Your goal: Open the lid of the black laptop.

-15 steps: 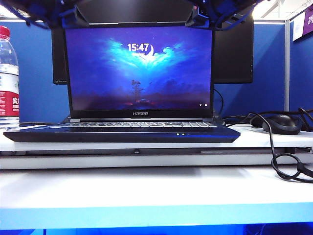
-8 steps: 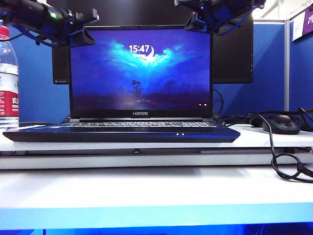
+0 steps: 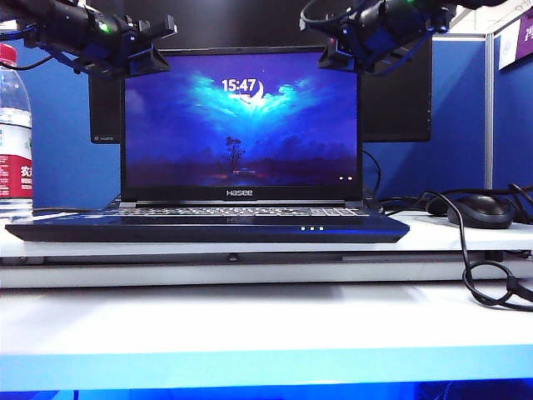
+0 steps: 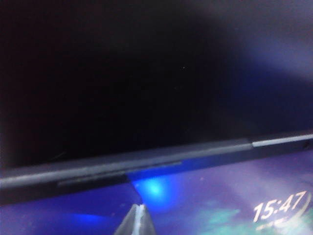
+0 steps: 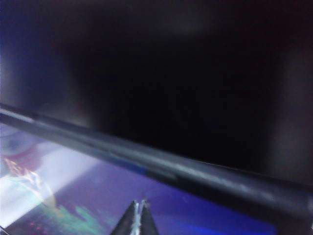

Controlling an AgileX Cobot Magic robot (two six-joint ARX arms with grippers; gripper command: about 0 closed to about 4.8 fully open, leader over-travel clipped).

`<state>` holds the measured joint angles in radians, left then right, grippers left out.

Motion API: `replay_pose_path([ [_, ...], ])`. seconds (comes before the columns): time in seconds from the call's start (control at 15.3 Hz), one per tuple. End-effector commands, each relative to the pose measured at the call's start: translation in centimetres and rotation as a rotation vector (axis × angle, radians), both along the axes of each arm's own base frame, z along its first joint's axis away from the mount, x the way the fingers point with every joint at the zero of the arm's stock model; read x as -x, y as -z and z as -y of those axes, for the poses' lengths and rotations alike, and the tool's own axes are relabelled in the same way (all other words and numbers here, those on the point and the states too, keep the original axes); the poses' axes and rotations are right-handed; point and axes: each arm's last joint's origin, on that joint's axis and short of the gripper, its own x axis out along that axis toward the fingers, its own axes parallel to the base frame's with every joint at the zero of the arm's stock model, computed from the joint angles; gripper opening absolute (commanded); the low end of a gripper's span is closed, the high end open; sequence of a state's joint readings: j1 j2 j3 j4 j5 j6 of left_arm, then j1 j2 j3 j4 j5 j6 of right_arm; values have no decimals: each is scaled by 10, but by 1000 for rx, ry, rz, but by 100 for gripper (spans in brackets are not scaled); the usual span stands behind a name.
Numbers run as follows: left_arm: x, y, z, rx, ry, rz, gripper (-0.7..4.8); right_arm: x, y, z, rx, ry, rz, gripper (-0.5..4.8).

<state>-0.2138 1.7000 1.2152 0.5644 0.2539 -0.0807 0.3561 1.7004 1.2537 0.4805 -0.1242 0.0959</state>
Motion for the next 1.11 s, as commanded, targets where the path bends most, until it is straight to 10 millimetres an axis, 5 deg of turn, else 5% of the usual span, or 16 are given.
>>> replay_pose_path([
  [0.07,-1,-7,0,13,2,24,-4,0,-6,1,-17,12,26,-1],
  [0.39,7,-7,0,11,73,-84,-4,6,-7,0,-20,-43,-40,-1],
  [0.59,32,-33,-3,5,132,-96,-5,31,-31,8,-23,-46,-32,-1],
  [0.91,102,-88,-18,15,134,-27,-4,109,-61,37,-57,-49,64,-1],
  [1.11,173,-92,-34,82,123,23,-4,170,-70,60,-108,-52,162,-1],
])
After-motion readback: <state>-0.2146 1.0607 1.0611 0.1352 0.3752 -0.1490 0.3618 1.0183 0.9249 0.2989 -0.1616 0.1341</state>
